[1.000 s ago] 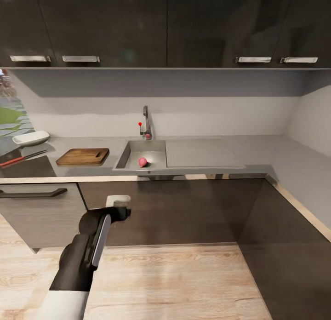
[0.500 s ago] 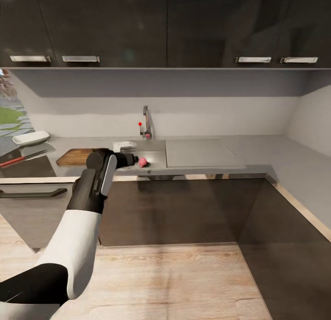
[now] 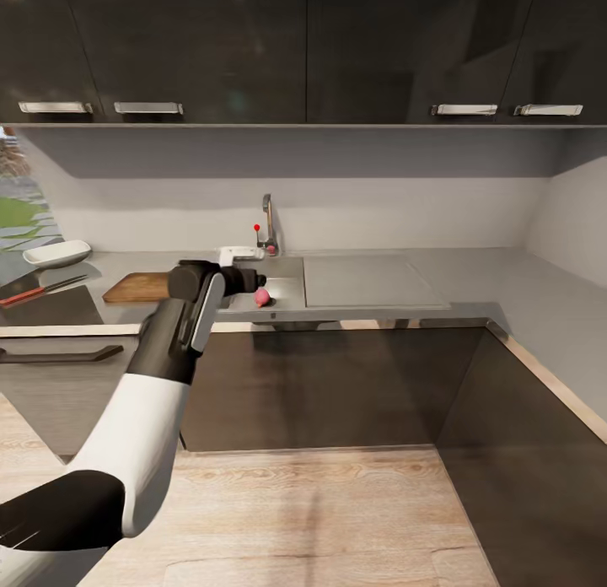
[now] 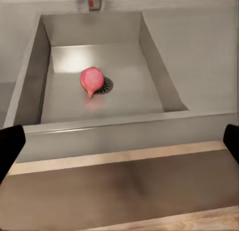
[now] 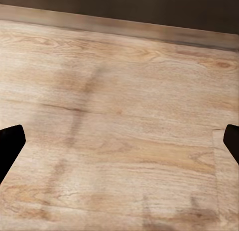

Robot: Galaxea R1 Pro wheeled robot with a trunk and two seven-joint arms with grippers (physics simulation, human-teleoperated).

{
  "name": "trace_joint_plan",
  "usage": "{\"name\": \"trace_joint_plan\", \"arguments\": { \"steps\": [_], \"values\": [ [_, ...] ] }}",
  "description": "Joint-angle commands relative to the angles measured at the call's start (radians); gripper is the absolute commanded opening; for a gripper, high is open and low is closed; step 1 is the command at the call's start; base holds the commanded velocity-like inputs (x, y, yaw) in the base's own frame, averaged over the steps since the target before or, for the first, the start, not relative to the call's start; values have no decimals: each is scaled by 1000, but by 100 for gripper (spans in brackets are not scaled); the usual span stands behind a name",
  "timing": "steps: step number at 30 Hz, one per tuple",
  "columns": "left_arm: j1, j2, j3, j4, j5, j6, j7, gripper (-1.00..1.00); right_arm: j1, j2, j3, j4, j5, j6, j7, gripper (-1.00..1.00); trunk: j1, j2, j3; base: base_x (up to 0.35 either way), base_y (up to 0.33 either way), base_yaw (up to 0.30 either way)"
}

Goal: In the kitchen, take the Vidalia onion out of the sink, dice it on the chopping board with the paring knife, put the diced onion into the bowl on the countertop, then place both the paring knife and the chopping board into the sink.

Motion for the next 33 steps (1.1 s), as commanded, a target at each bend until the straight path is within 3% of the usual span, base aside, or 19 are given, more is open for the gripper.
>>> {"name": "trace_joint_plan", "arguments": {
  "steps": [1, 5, 20, 33],
  "values": [
    [0, 1, -8, -1, 9, 3, 10, 100, 0, 0, 3, 1, 10, -1, -11, 100, 0, -1, -1, 0, 0, 0],
    [6, 4, -30, 18, 9, 2, 9, 100, 0, 1, 4, 0, 10, -2, -12, 100, 0, -1, -1, 95, -71, 0],
    [8, 10, -29, 76, 6, -1, 11, 100, 0, 2, 6, 0, 10, -2, -12, 100, 0, -1, -1, 253, -182, 0],
    [8, 40, -24, 108, 4, -3, 11, 100, -1, 2, 7, 0, 10, -2, -11, 100, 0, -1, -1, 312, 93, 0]
  ]
}}
